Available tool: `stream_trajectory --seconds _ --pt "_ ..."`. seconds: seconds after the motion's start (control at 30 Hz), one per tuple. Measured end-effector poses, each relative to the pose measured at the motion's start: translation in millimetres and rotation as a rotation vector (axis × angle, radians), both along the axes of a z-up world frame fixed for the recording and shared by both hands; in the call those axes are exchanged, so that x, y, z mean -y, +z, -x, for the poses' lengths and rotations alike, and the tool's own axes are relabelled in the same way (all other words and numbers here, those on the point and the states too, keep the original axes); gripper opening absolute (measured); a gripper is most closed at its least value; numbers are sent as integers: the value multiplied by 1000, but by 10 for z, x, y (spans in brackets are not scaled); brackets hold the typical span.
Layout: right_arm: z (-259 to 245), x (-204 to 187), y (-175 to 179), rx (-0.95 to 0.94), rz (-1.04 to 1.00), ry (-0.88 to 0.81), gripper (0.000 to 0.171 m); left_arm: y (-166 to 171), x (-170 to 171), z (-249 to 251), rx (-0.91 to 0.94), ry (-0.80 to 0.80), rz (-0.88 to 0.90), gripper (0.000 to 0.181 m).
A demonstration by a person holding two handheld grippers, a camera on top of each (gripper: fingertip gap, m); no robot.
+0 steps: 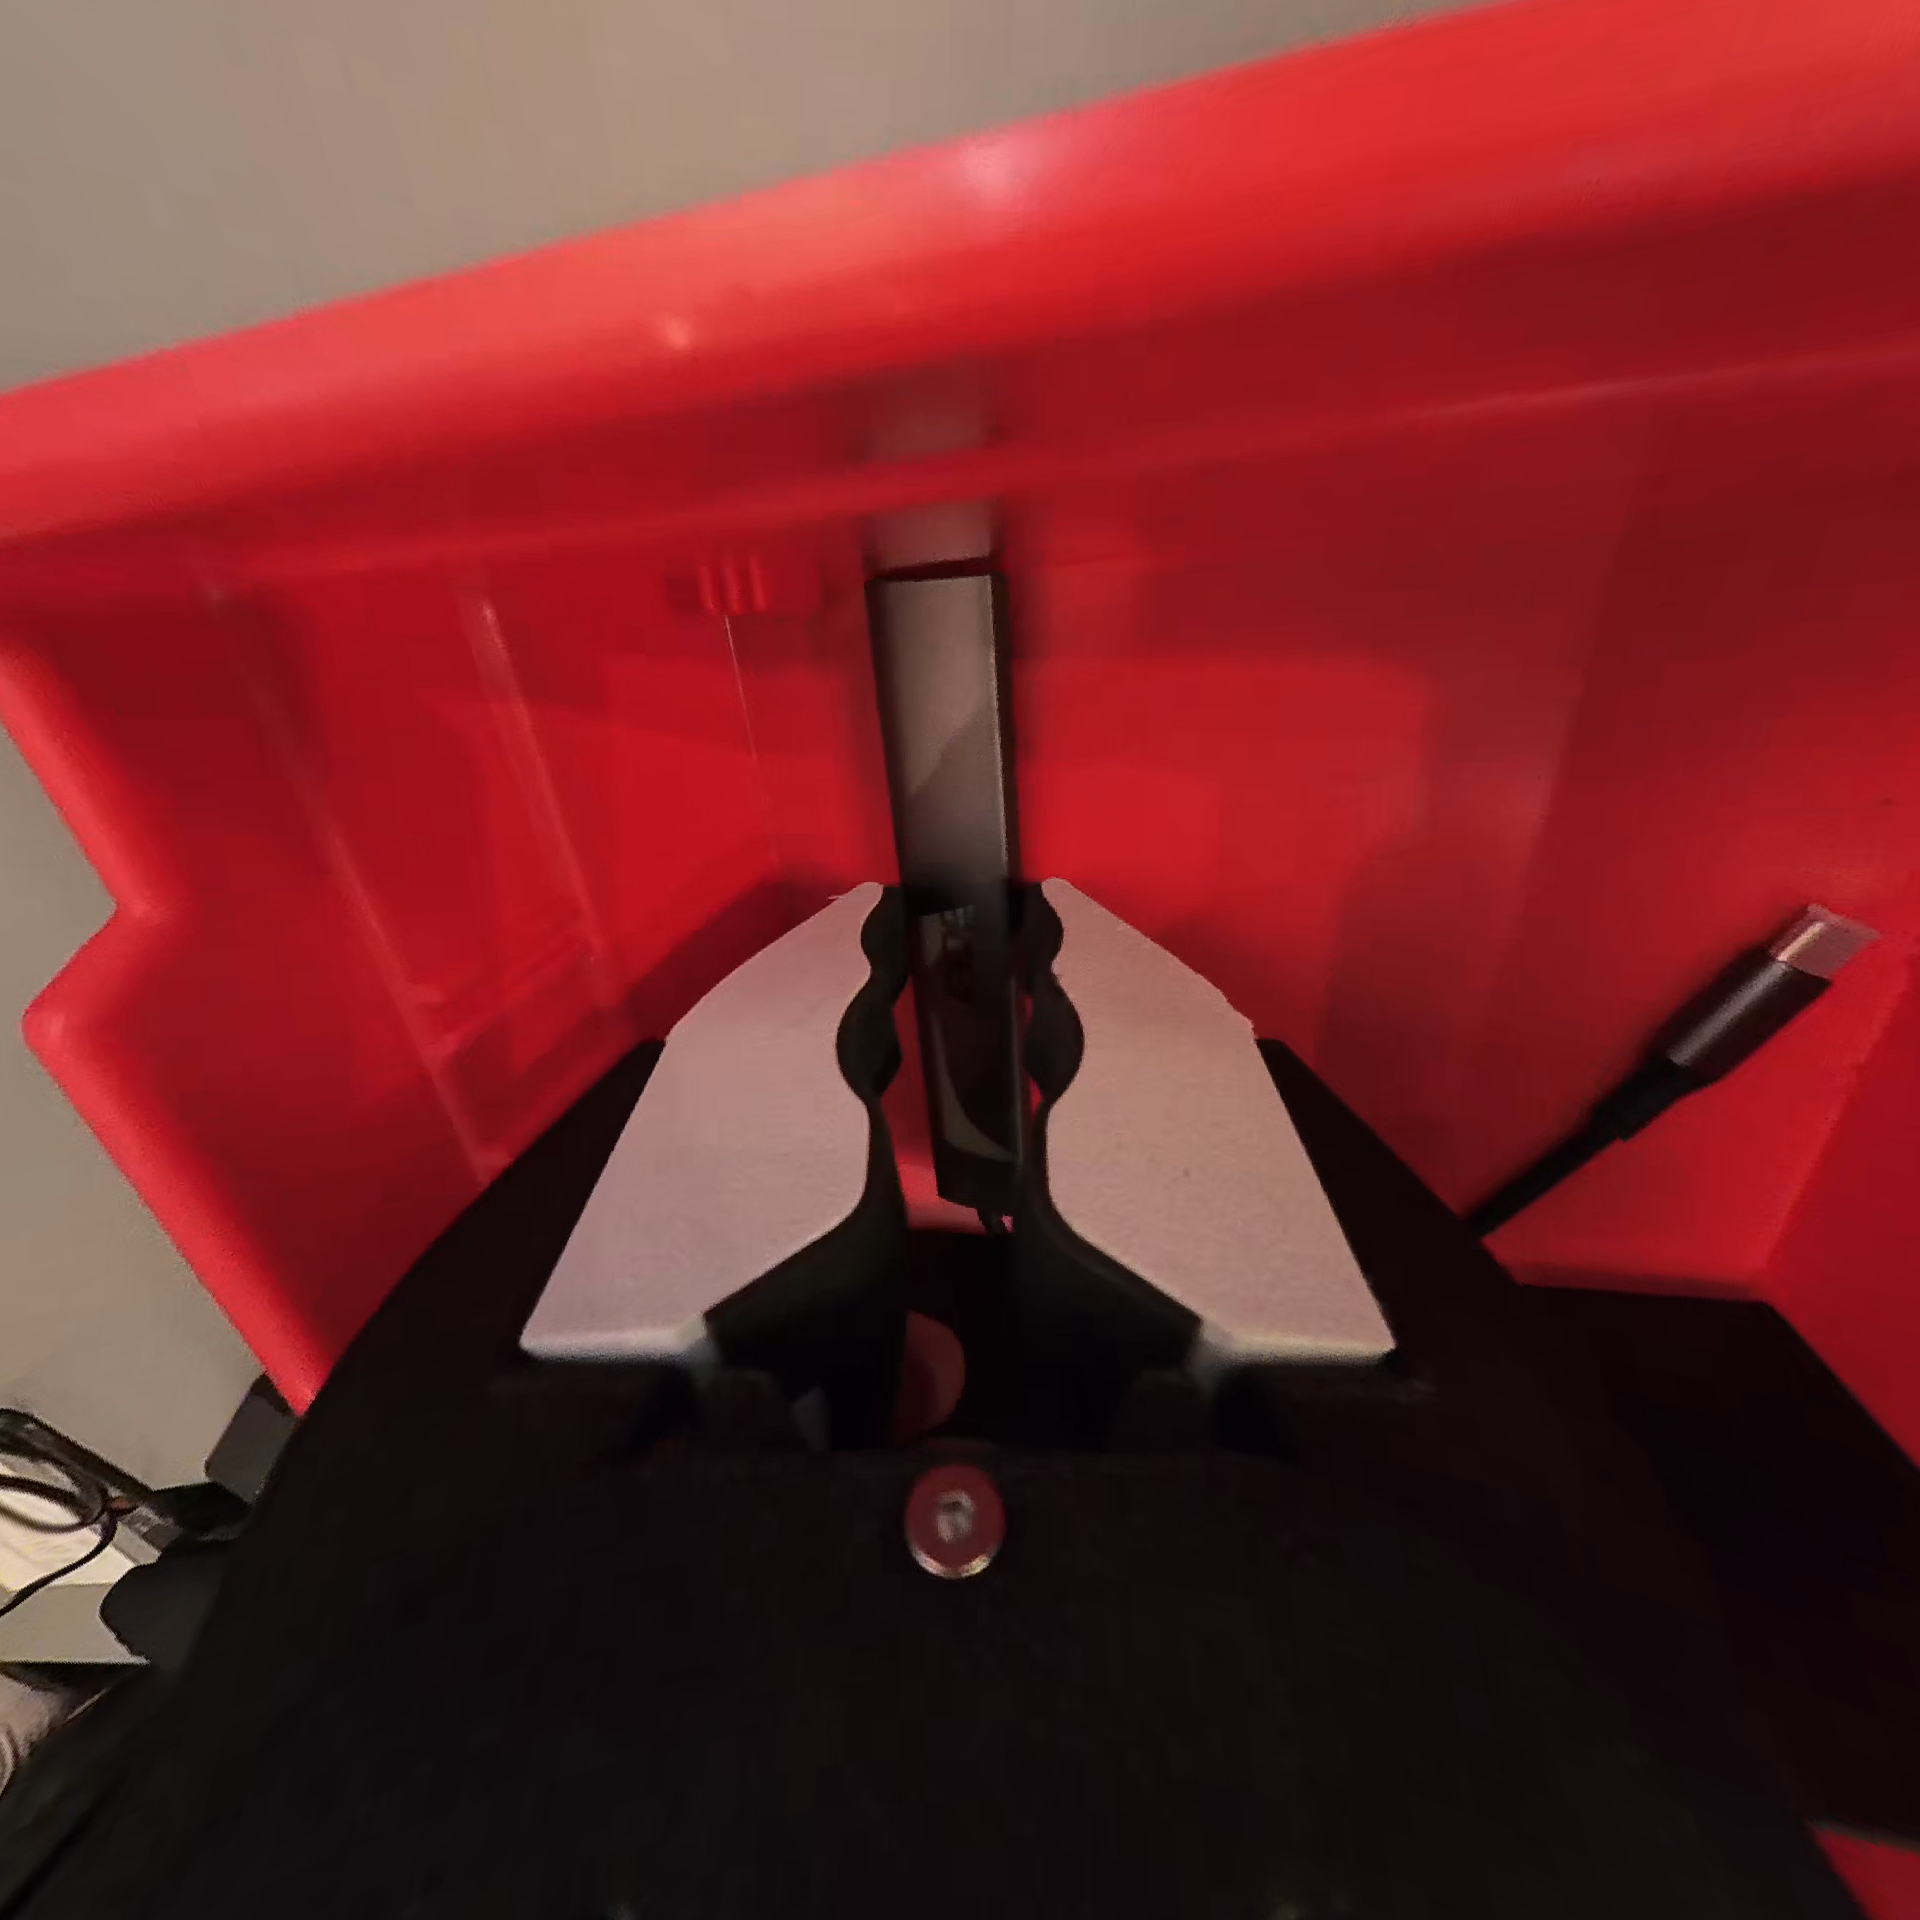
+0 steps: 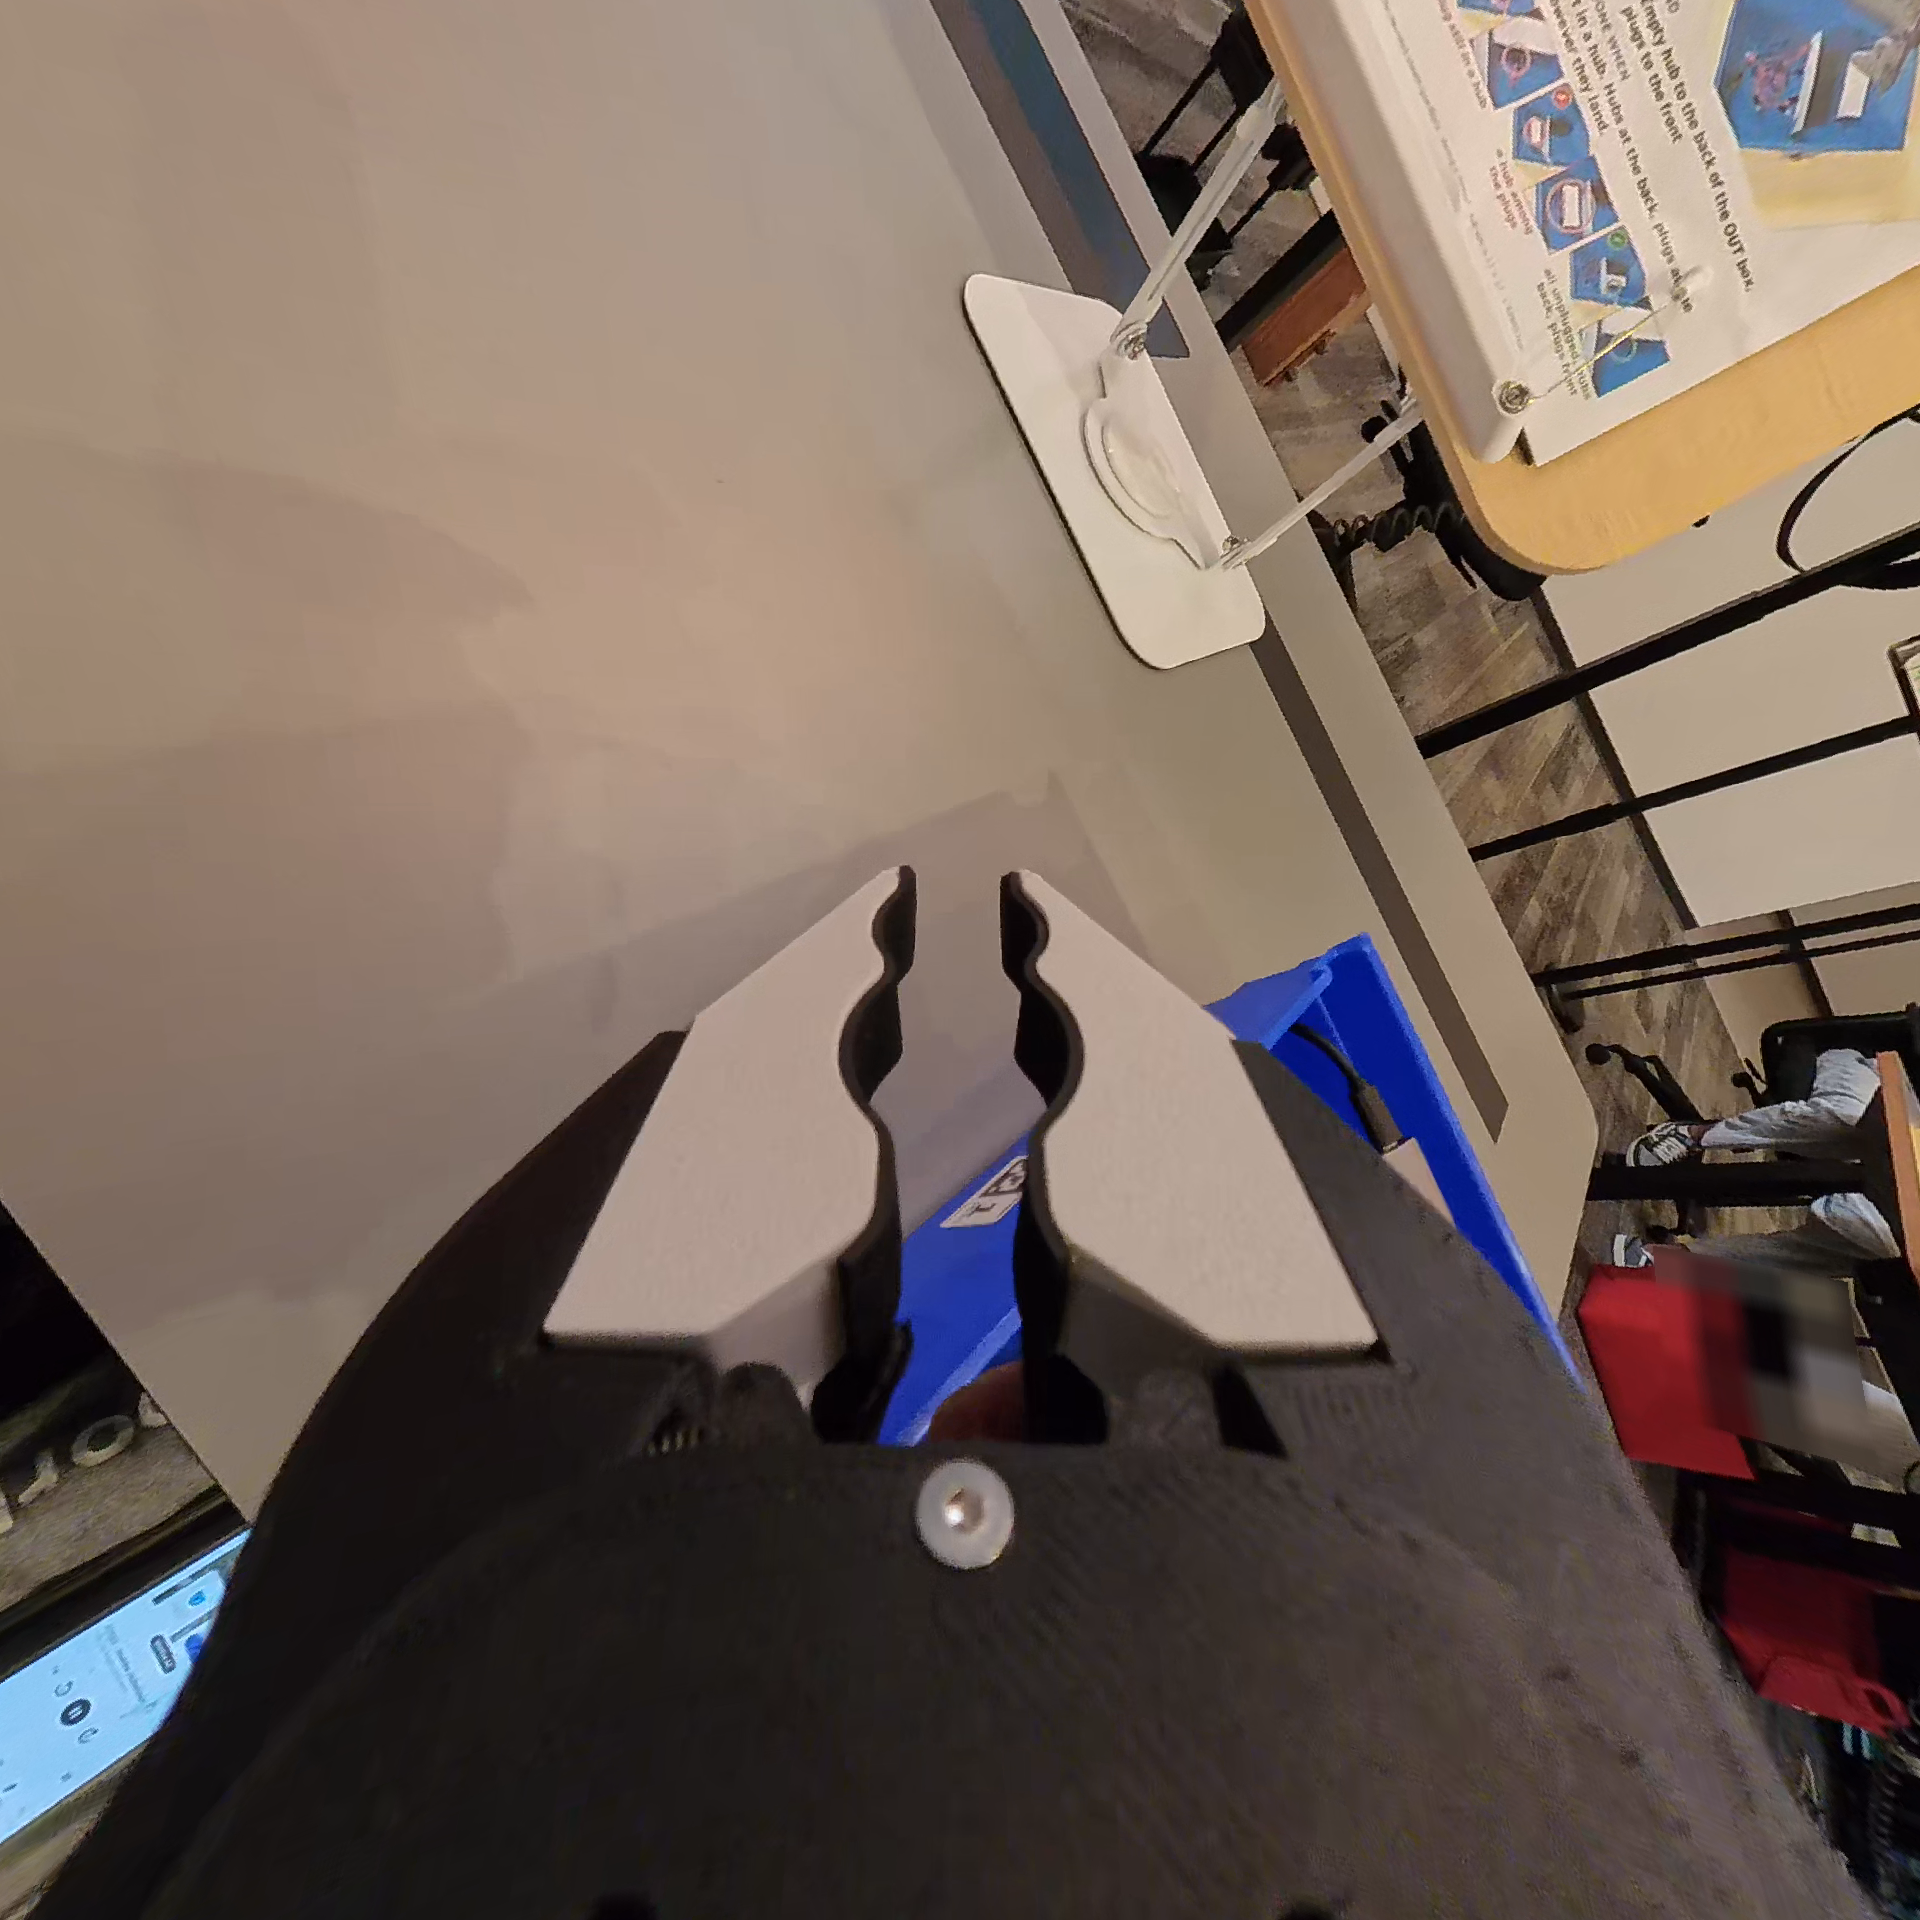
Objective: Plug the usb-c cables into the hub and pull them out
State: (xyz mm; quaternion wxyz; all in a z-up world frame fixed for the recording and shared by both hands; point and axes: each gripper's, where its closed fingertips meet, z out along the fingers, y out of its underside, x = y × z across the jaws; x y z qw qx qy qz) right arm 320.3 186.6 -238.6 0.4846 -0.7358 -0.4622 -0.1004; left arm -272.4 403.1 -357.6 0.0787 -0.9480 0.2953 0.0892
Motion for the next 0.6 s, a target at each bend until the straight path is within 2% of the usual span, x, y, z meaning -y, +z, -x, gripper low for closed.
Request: stream_trajectory --seconds 0.23,0.5,0.53,0.6 --pt "9 -18 0 9 5 3 14 179 -52 -96 78 -5 -110 19" --pt "50 -25 3 -1 1 8 14 296 -54 -115 185 50 -126 19" --pt "54 -24 4 -2 0 9 14 321 -68 -140 218 55 -143 9" --pt "53 -16 12 -3 -2 10 14 338 -101 -121 214 52 -182 9"
